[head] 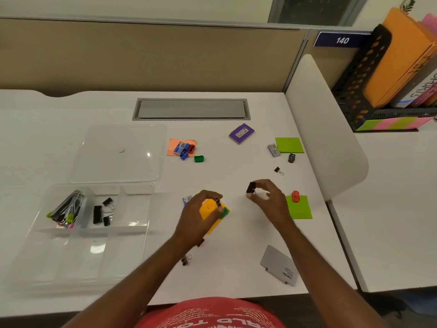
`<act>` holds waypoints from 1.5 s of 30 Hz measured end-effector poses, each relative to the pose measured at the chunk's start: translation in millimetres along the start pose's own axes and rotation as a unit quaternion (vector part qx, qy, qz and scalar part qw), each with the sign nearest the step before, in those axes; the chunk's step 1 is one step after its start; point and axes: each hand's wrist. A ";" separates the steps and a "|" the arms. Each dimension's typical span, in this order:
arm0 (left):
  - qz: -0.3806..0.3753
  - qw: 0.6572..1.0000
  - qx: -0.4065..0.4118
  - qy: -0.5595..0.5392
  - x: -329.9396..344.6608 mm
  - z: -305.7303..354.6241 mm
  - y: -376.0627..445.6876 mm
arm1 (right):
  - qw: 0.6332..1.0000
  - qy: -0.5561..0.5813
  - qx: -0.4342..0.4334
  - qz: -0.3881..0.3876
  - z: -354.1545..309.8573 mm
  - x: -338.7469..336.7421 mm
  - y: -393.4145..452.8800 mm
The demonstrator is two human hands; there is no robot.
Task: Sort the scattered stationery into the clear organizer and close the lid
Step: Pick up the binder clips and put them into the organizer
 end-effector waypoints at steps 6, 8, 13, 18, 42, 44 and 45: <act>0.055 0.993 -0.094 -0.048 -25.6 -4.0 5.8 | 0.932 0.343 0.114 -0.014 -10.6 -17.5 -17.0; 0.018 0.994 -0.089 0.059 -34.7 -9.3 6.7 | 0.901 0.413 0.130 -0.018 -13.0 -23.8 -20.1; -0.126 0.943 0.013 0.309 -53.2 -20.4 5.5 | 0.867 0.480 0.136 -0.014 -21.9 -36.4 -27.6; -0.214 0.870 0.012 0.445 -46.8 -28.3 -4.4 | 0.871 0.477 0.120 -0.010 -24.9 -45.0 -31.3; -0.330 0.730 0.247 0.545 -49.6 -39.3 -40.1 | 0.960 0.209 0.187 0.008 -7.2 -47.4 -24.0; -0.323 0.732 0.248 0.545 -46.2 -40.7 -39.8 | 0.961 0.202 0.188 0.009 -4.6 -48.6 -24.3; -0.321 0.734 0.248 0.544 -44.6 -41.2 -39.6 | 0.962 0.198 0.188 0.009 -3.8 -49.1 -24.3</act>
Point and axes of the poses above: each hand's wrist, its own y-axis towards the middle knuckle, its own x-axis out of the palm, z = x × y, and after that the axes turned 5 degrees about -y, right-handed
